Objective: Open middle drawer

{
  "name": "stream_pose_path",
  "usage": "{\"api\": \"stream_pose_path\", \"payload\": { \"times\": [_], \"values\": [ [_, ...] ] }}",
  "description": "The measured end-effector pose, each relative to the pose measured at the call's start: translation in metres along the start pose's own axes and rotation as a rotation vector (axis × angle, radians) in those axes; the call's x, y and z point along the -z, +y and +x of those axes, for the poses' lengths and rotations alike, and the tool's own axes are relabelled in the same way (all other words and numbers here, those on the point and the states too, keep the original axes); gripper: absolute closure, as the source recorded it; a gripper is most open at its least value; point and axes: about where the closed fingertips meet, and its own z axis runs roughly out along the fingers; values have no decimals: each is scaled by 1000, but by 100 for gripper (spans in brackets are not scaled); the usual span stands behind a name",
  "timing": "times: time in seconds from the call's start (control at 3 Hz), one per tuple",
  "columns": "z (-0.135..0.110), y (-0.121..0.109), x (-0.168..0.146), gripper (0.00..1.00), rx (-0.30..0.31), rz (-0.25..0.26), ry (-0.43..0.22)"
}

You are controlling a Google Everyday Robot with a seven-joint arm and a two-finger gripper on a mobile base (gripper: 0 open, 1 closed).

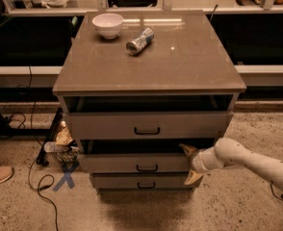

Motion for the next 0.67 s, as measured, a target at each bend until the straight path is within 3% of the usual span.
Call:
{"api": "stream_pose_path", "payload": {
  "times": [0.67],
  "values": [
    [-3, -3, 5, 66, 0, -2, 0]
  ]
}}
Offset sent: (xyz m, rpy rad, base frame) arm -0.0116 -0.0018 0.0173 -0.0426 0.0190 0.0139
